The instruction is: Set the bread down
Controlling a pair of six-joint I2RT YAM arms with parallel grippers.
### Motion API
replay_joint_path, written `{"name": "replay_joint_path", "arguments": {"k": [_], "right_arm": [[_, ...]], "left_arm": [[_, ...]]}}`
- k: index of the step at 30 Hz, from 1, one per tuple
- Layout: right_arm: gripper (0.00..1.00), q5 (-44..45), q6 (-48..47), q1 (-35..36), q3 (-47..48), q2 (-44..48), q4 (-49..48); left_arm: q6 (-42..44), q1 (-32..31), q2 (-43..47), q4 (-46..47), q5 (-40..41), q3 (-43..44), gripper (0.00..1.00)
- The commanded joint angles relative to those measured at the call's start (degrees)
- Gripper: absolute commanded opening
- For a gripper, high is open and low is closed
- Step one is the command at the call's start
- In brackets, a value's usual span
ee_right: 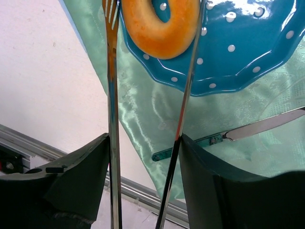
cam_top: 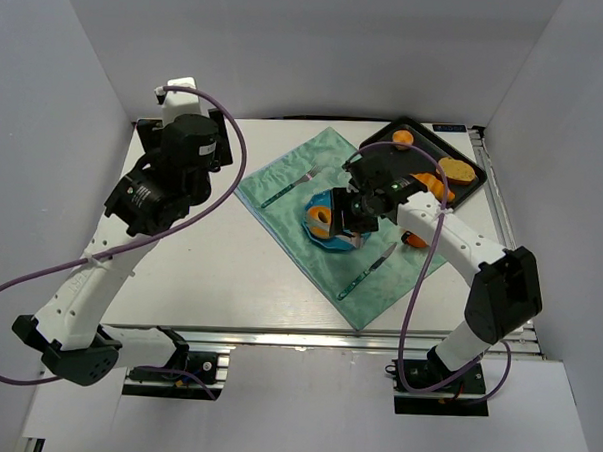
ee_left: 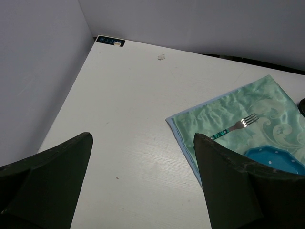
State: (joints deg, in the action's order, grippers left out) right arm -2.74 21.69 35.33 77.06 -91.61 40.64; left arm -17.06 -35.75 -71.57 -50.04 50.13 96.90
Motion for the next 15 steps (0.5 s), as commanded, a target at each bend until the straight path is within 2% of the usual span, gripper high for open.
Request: {"name": "replay_joint_path", "arguments": {"k": [1, 15], "right_arm": [[0.64, 1.7, 1.0, 0.4, 1.9, 2.5, 1.1], [0.66, 5.3, 3.5, 0.5, 9.9, 6.4, 5.5]], "left_arm": [[-0.6, 0.0, 1.5, -0.5, 0.1, -0.4, 0.98], [-0.5, 0.0, 0.9, 0.6, -1.6, -1.3, 0.98]]}}
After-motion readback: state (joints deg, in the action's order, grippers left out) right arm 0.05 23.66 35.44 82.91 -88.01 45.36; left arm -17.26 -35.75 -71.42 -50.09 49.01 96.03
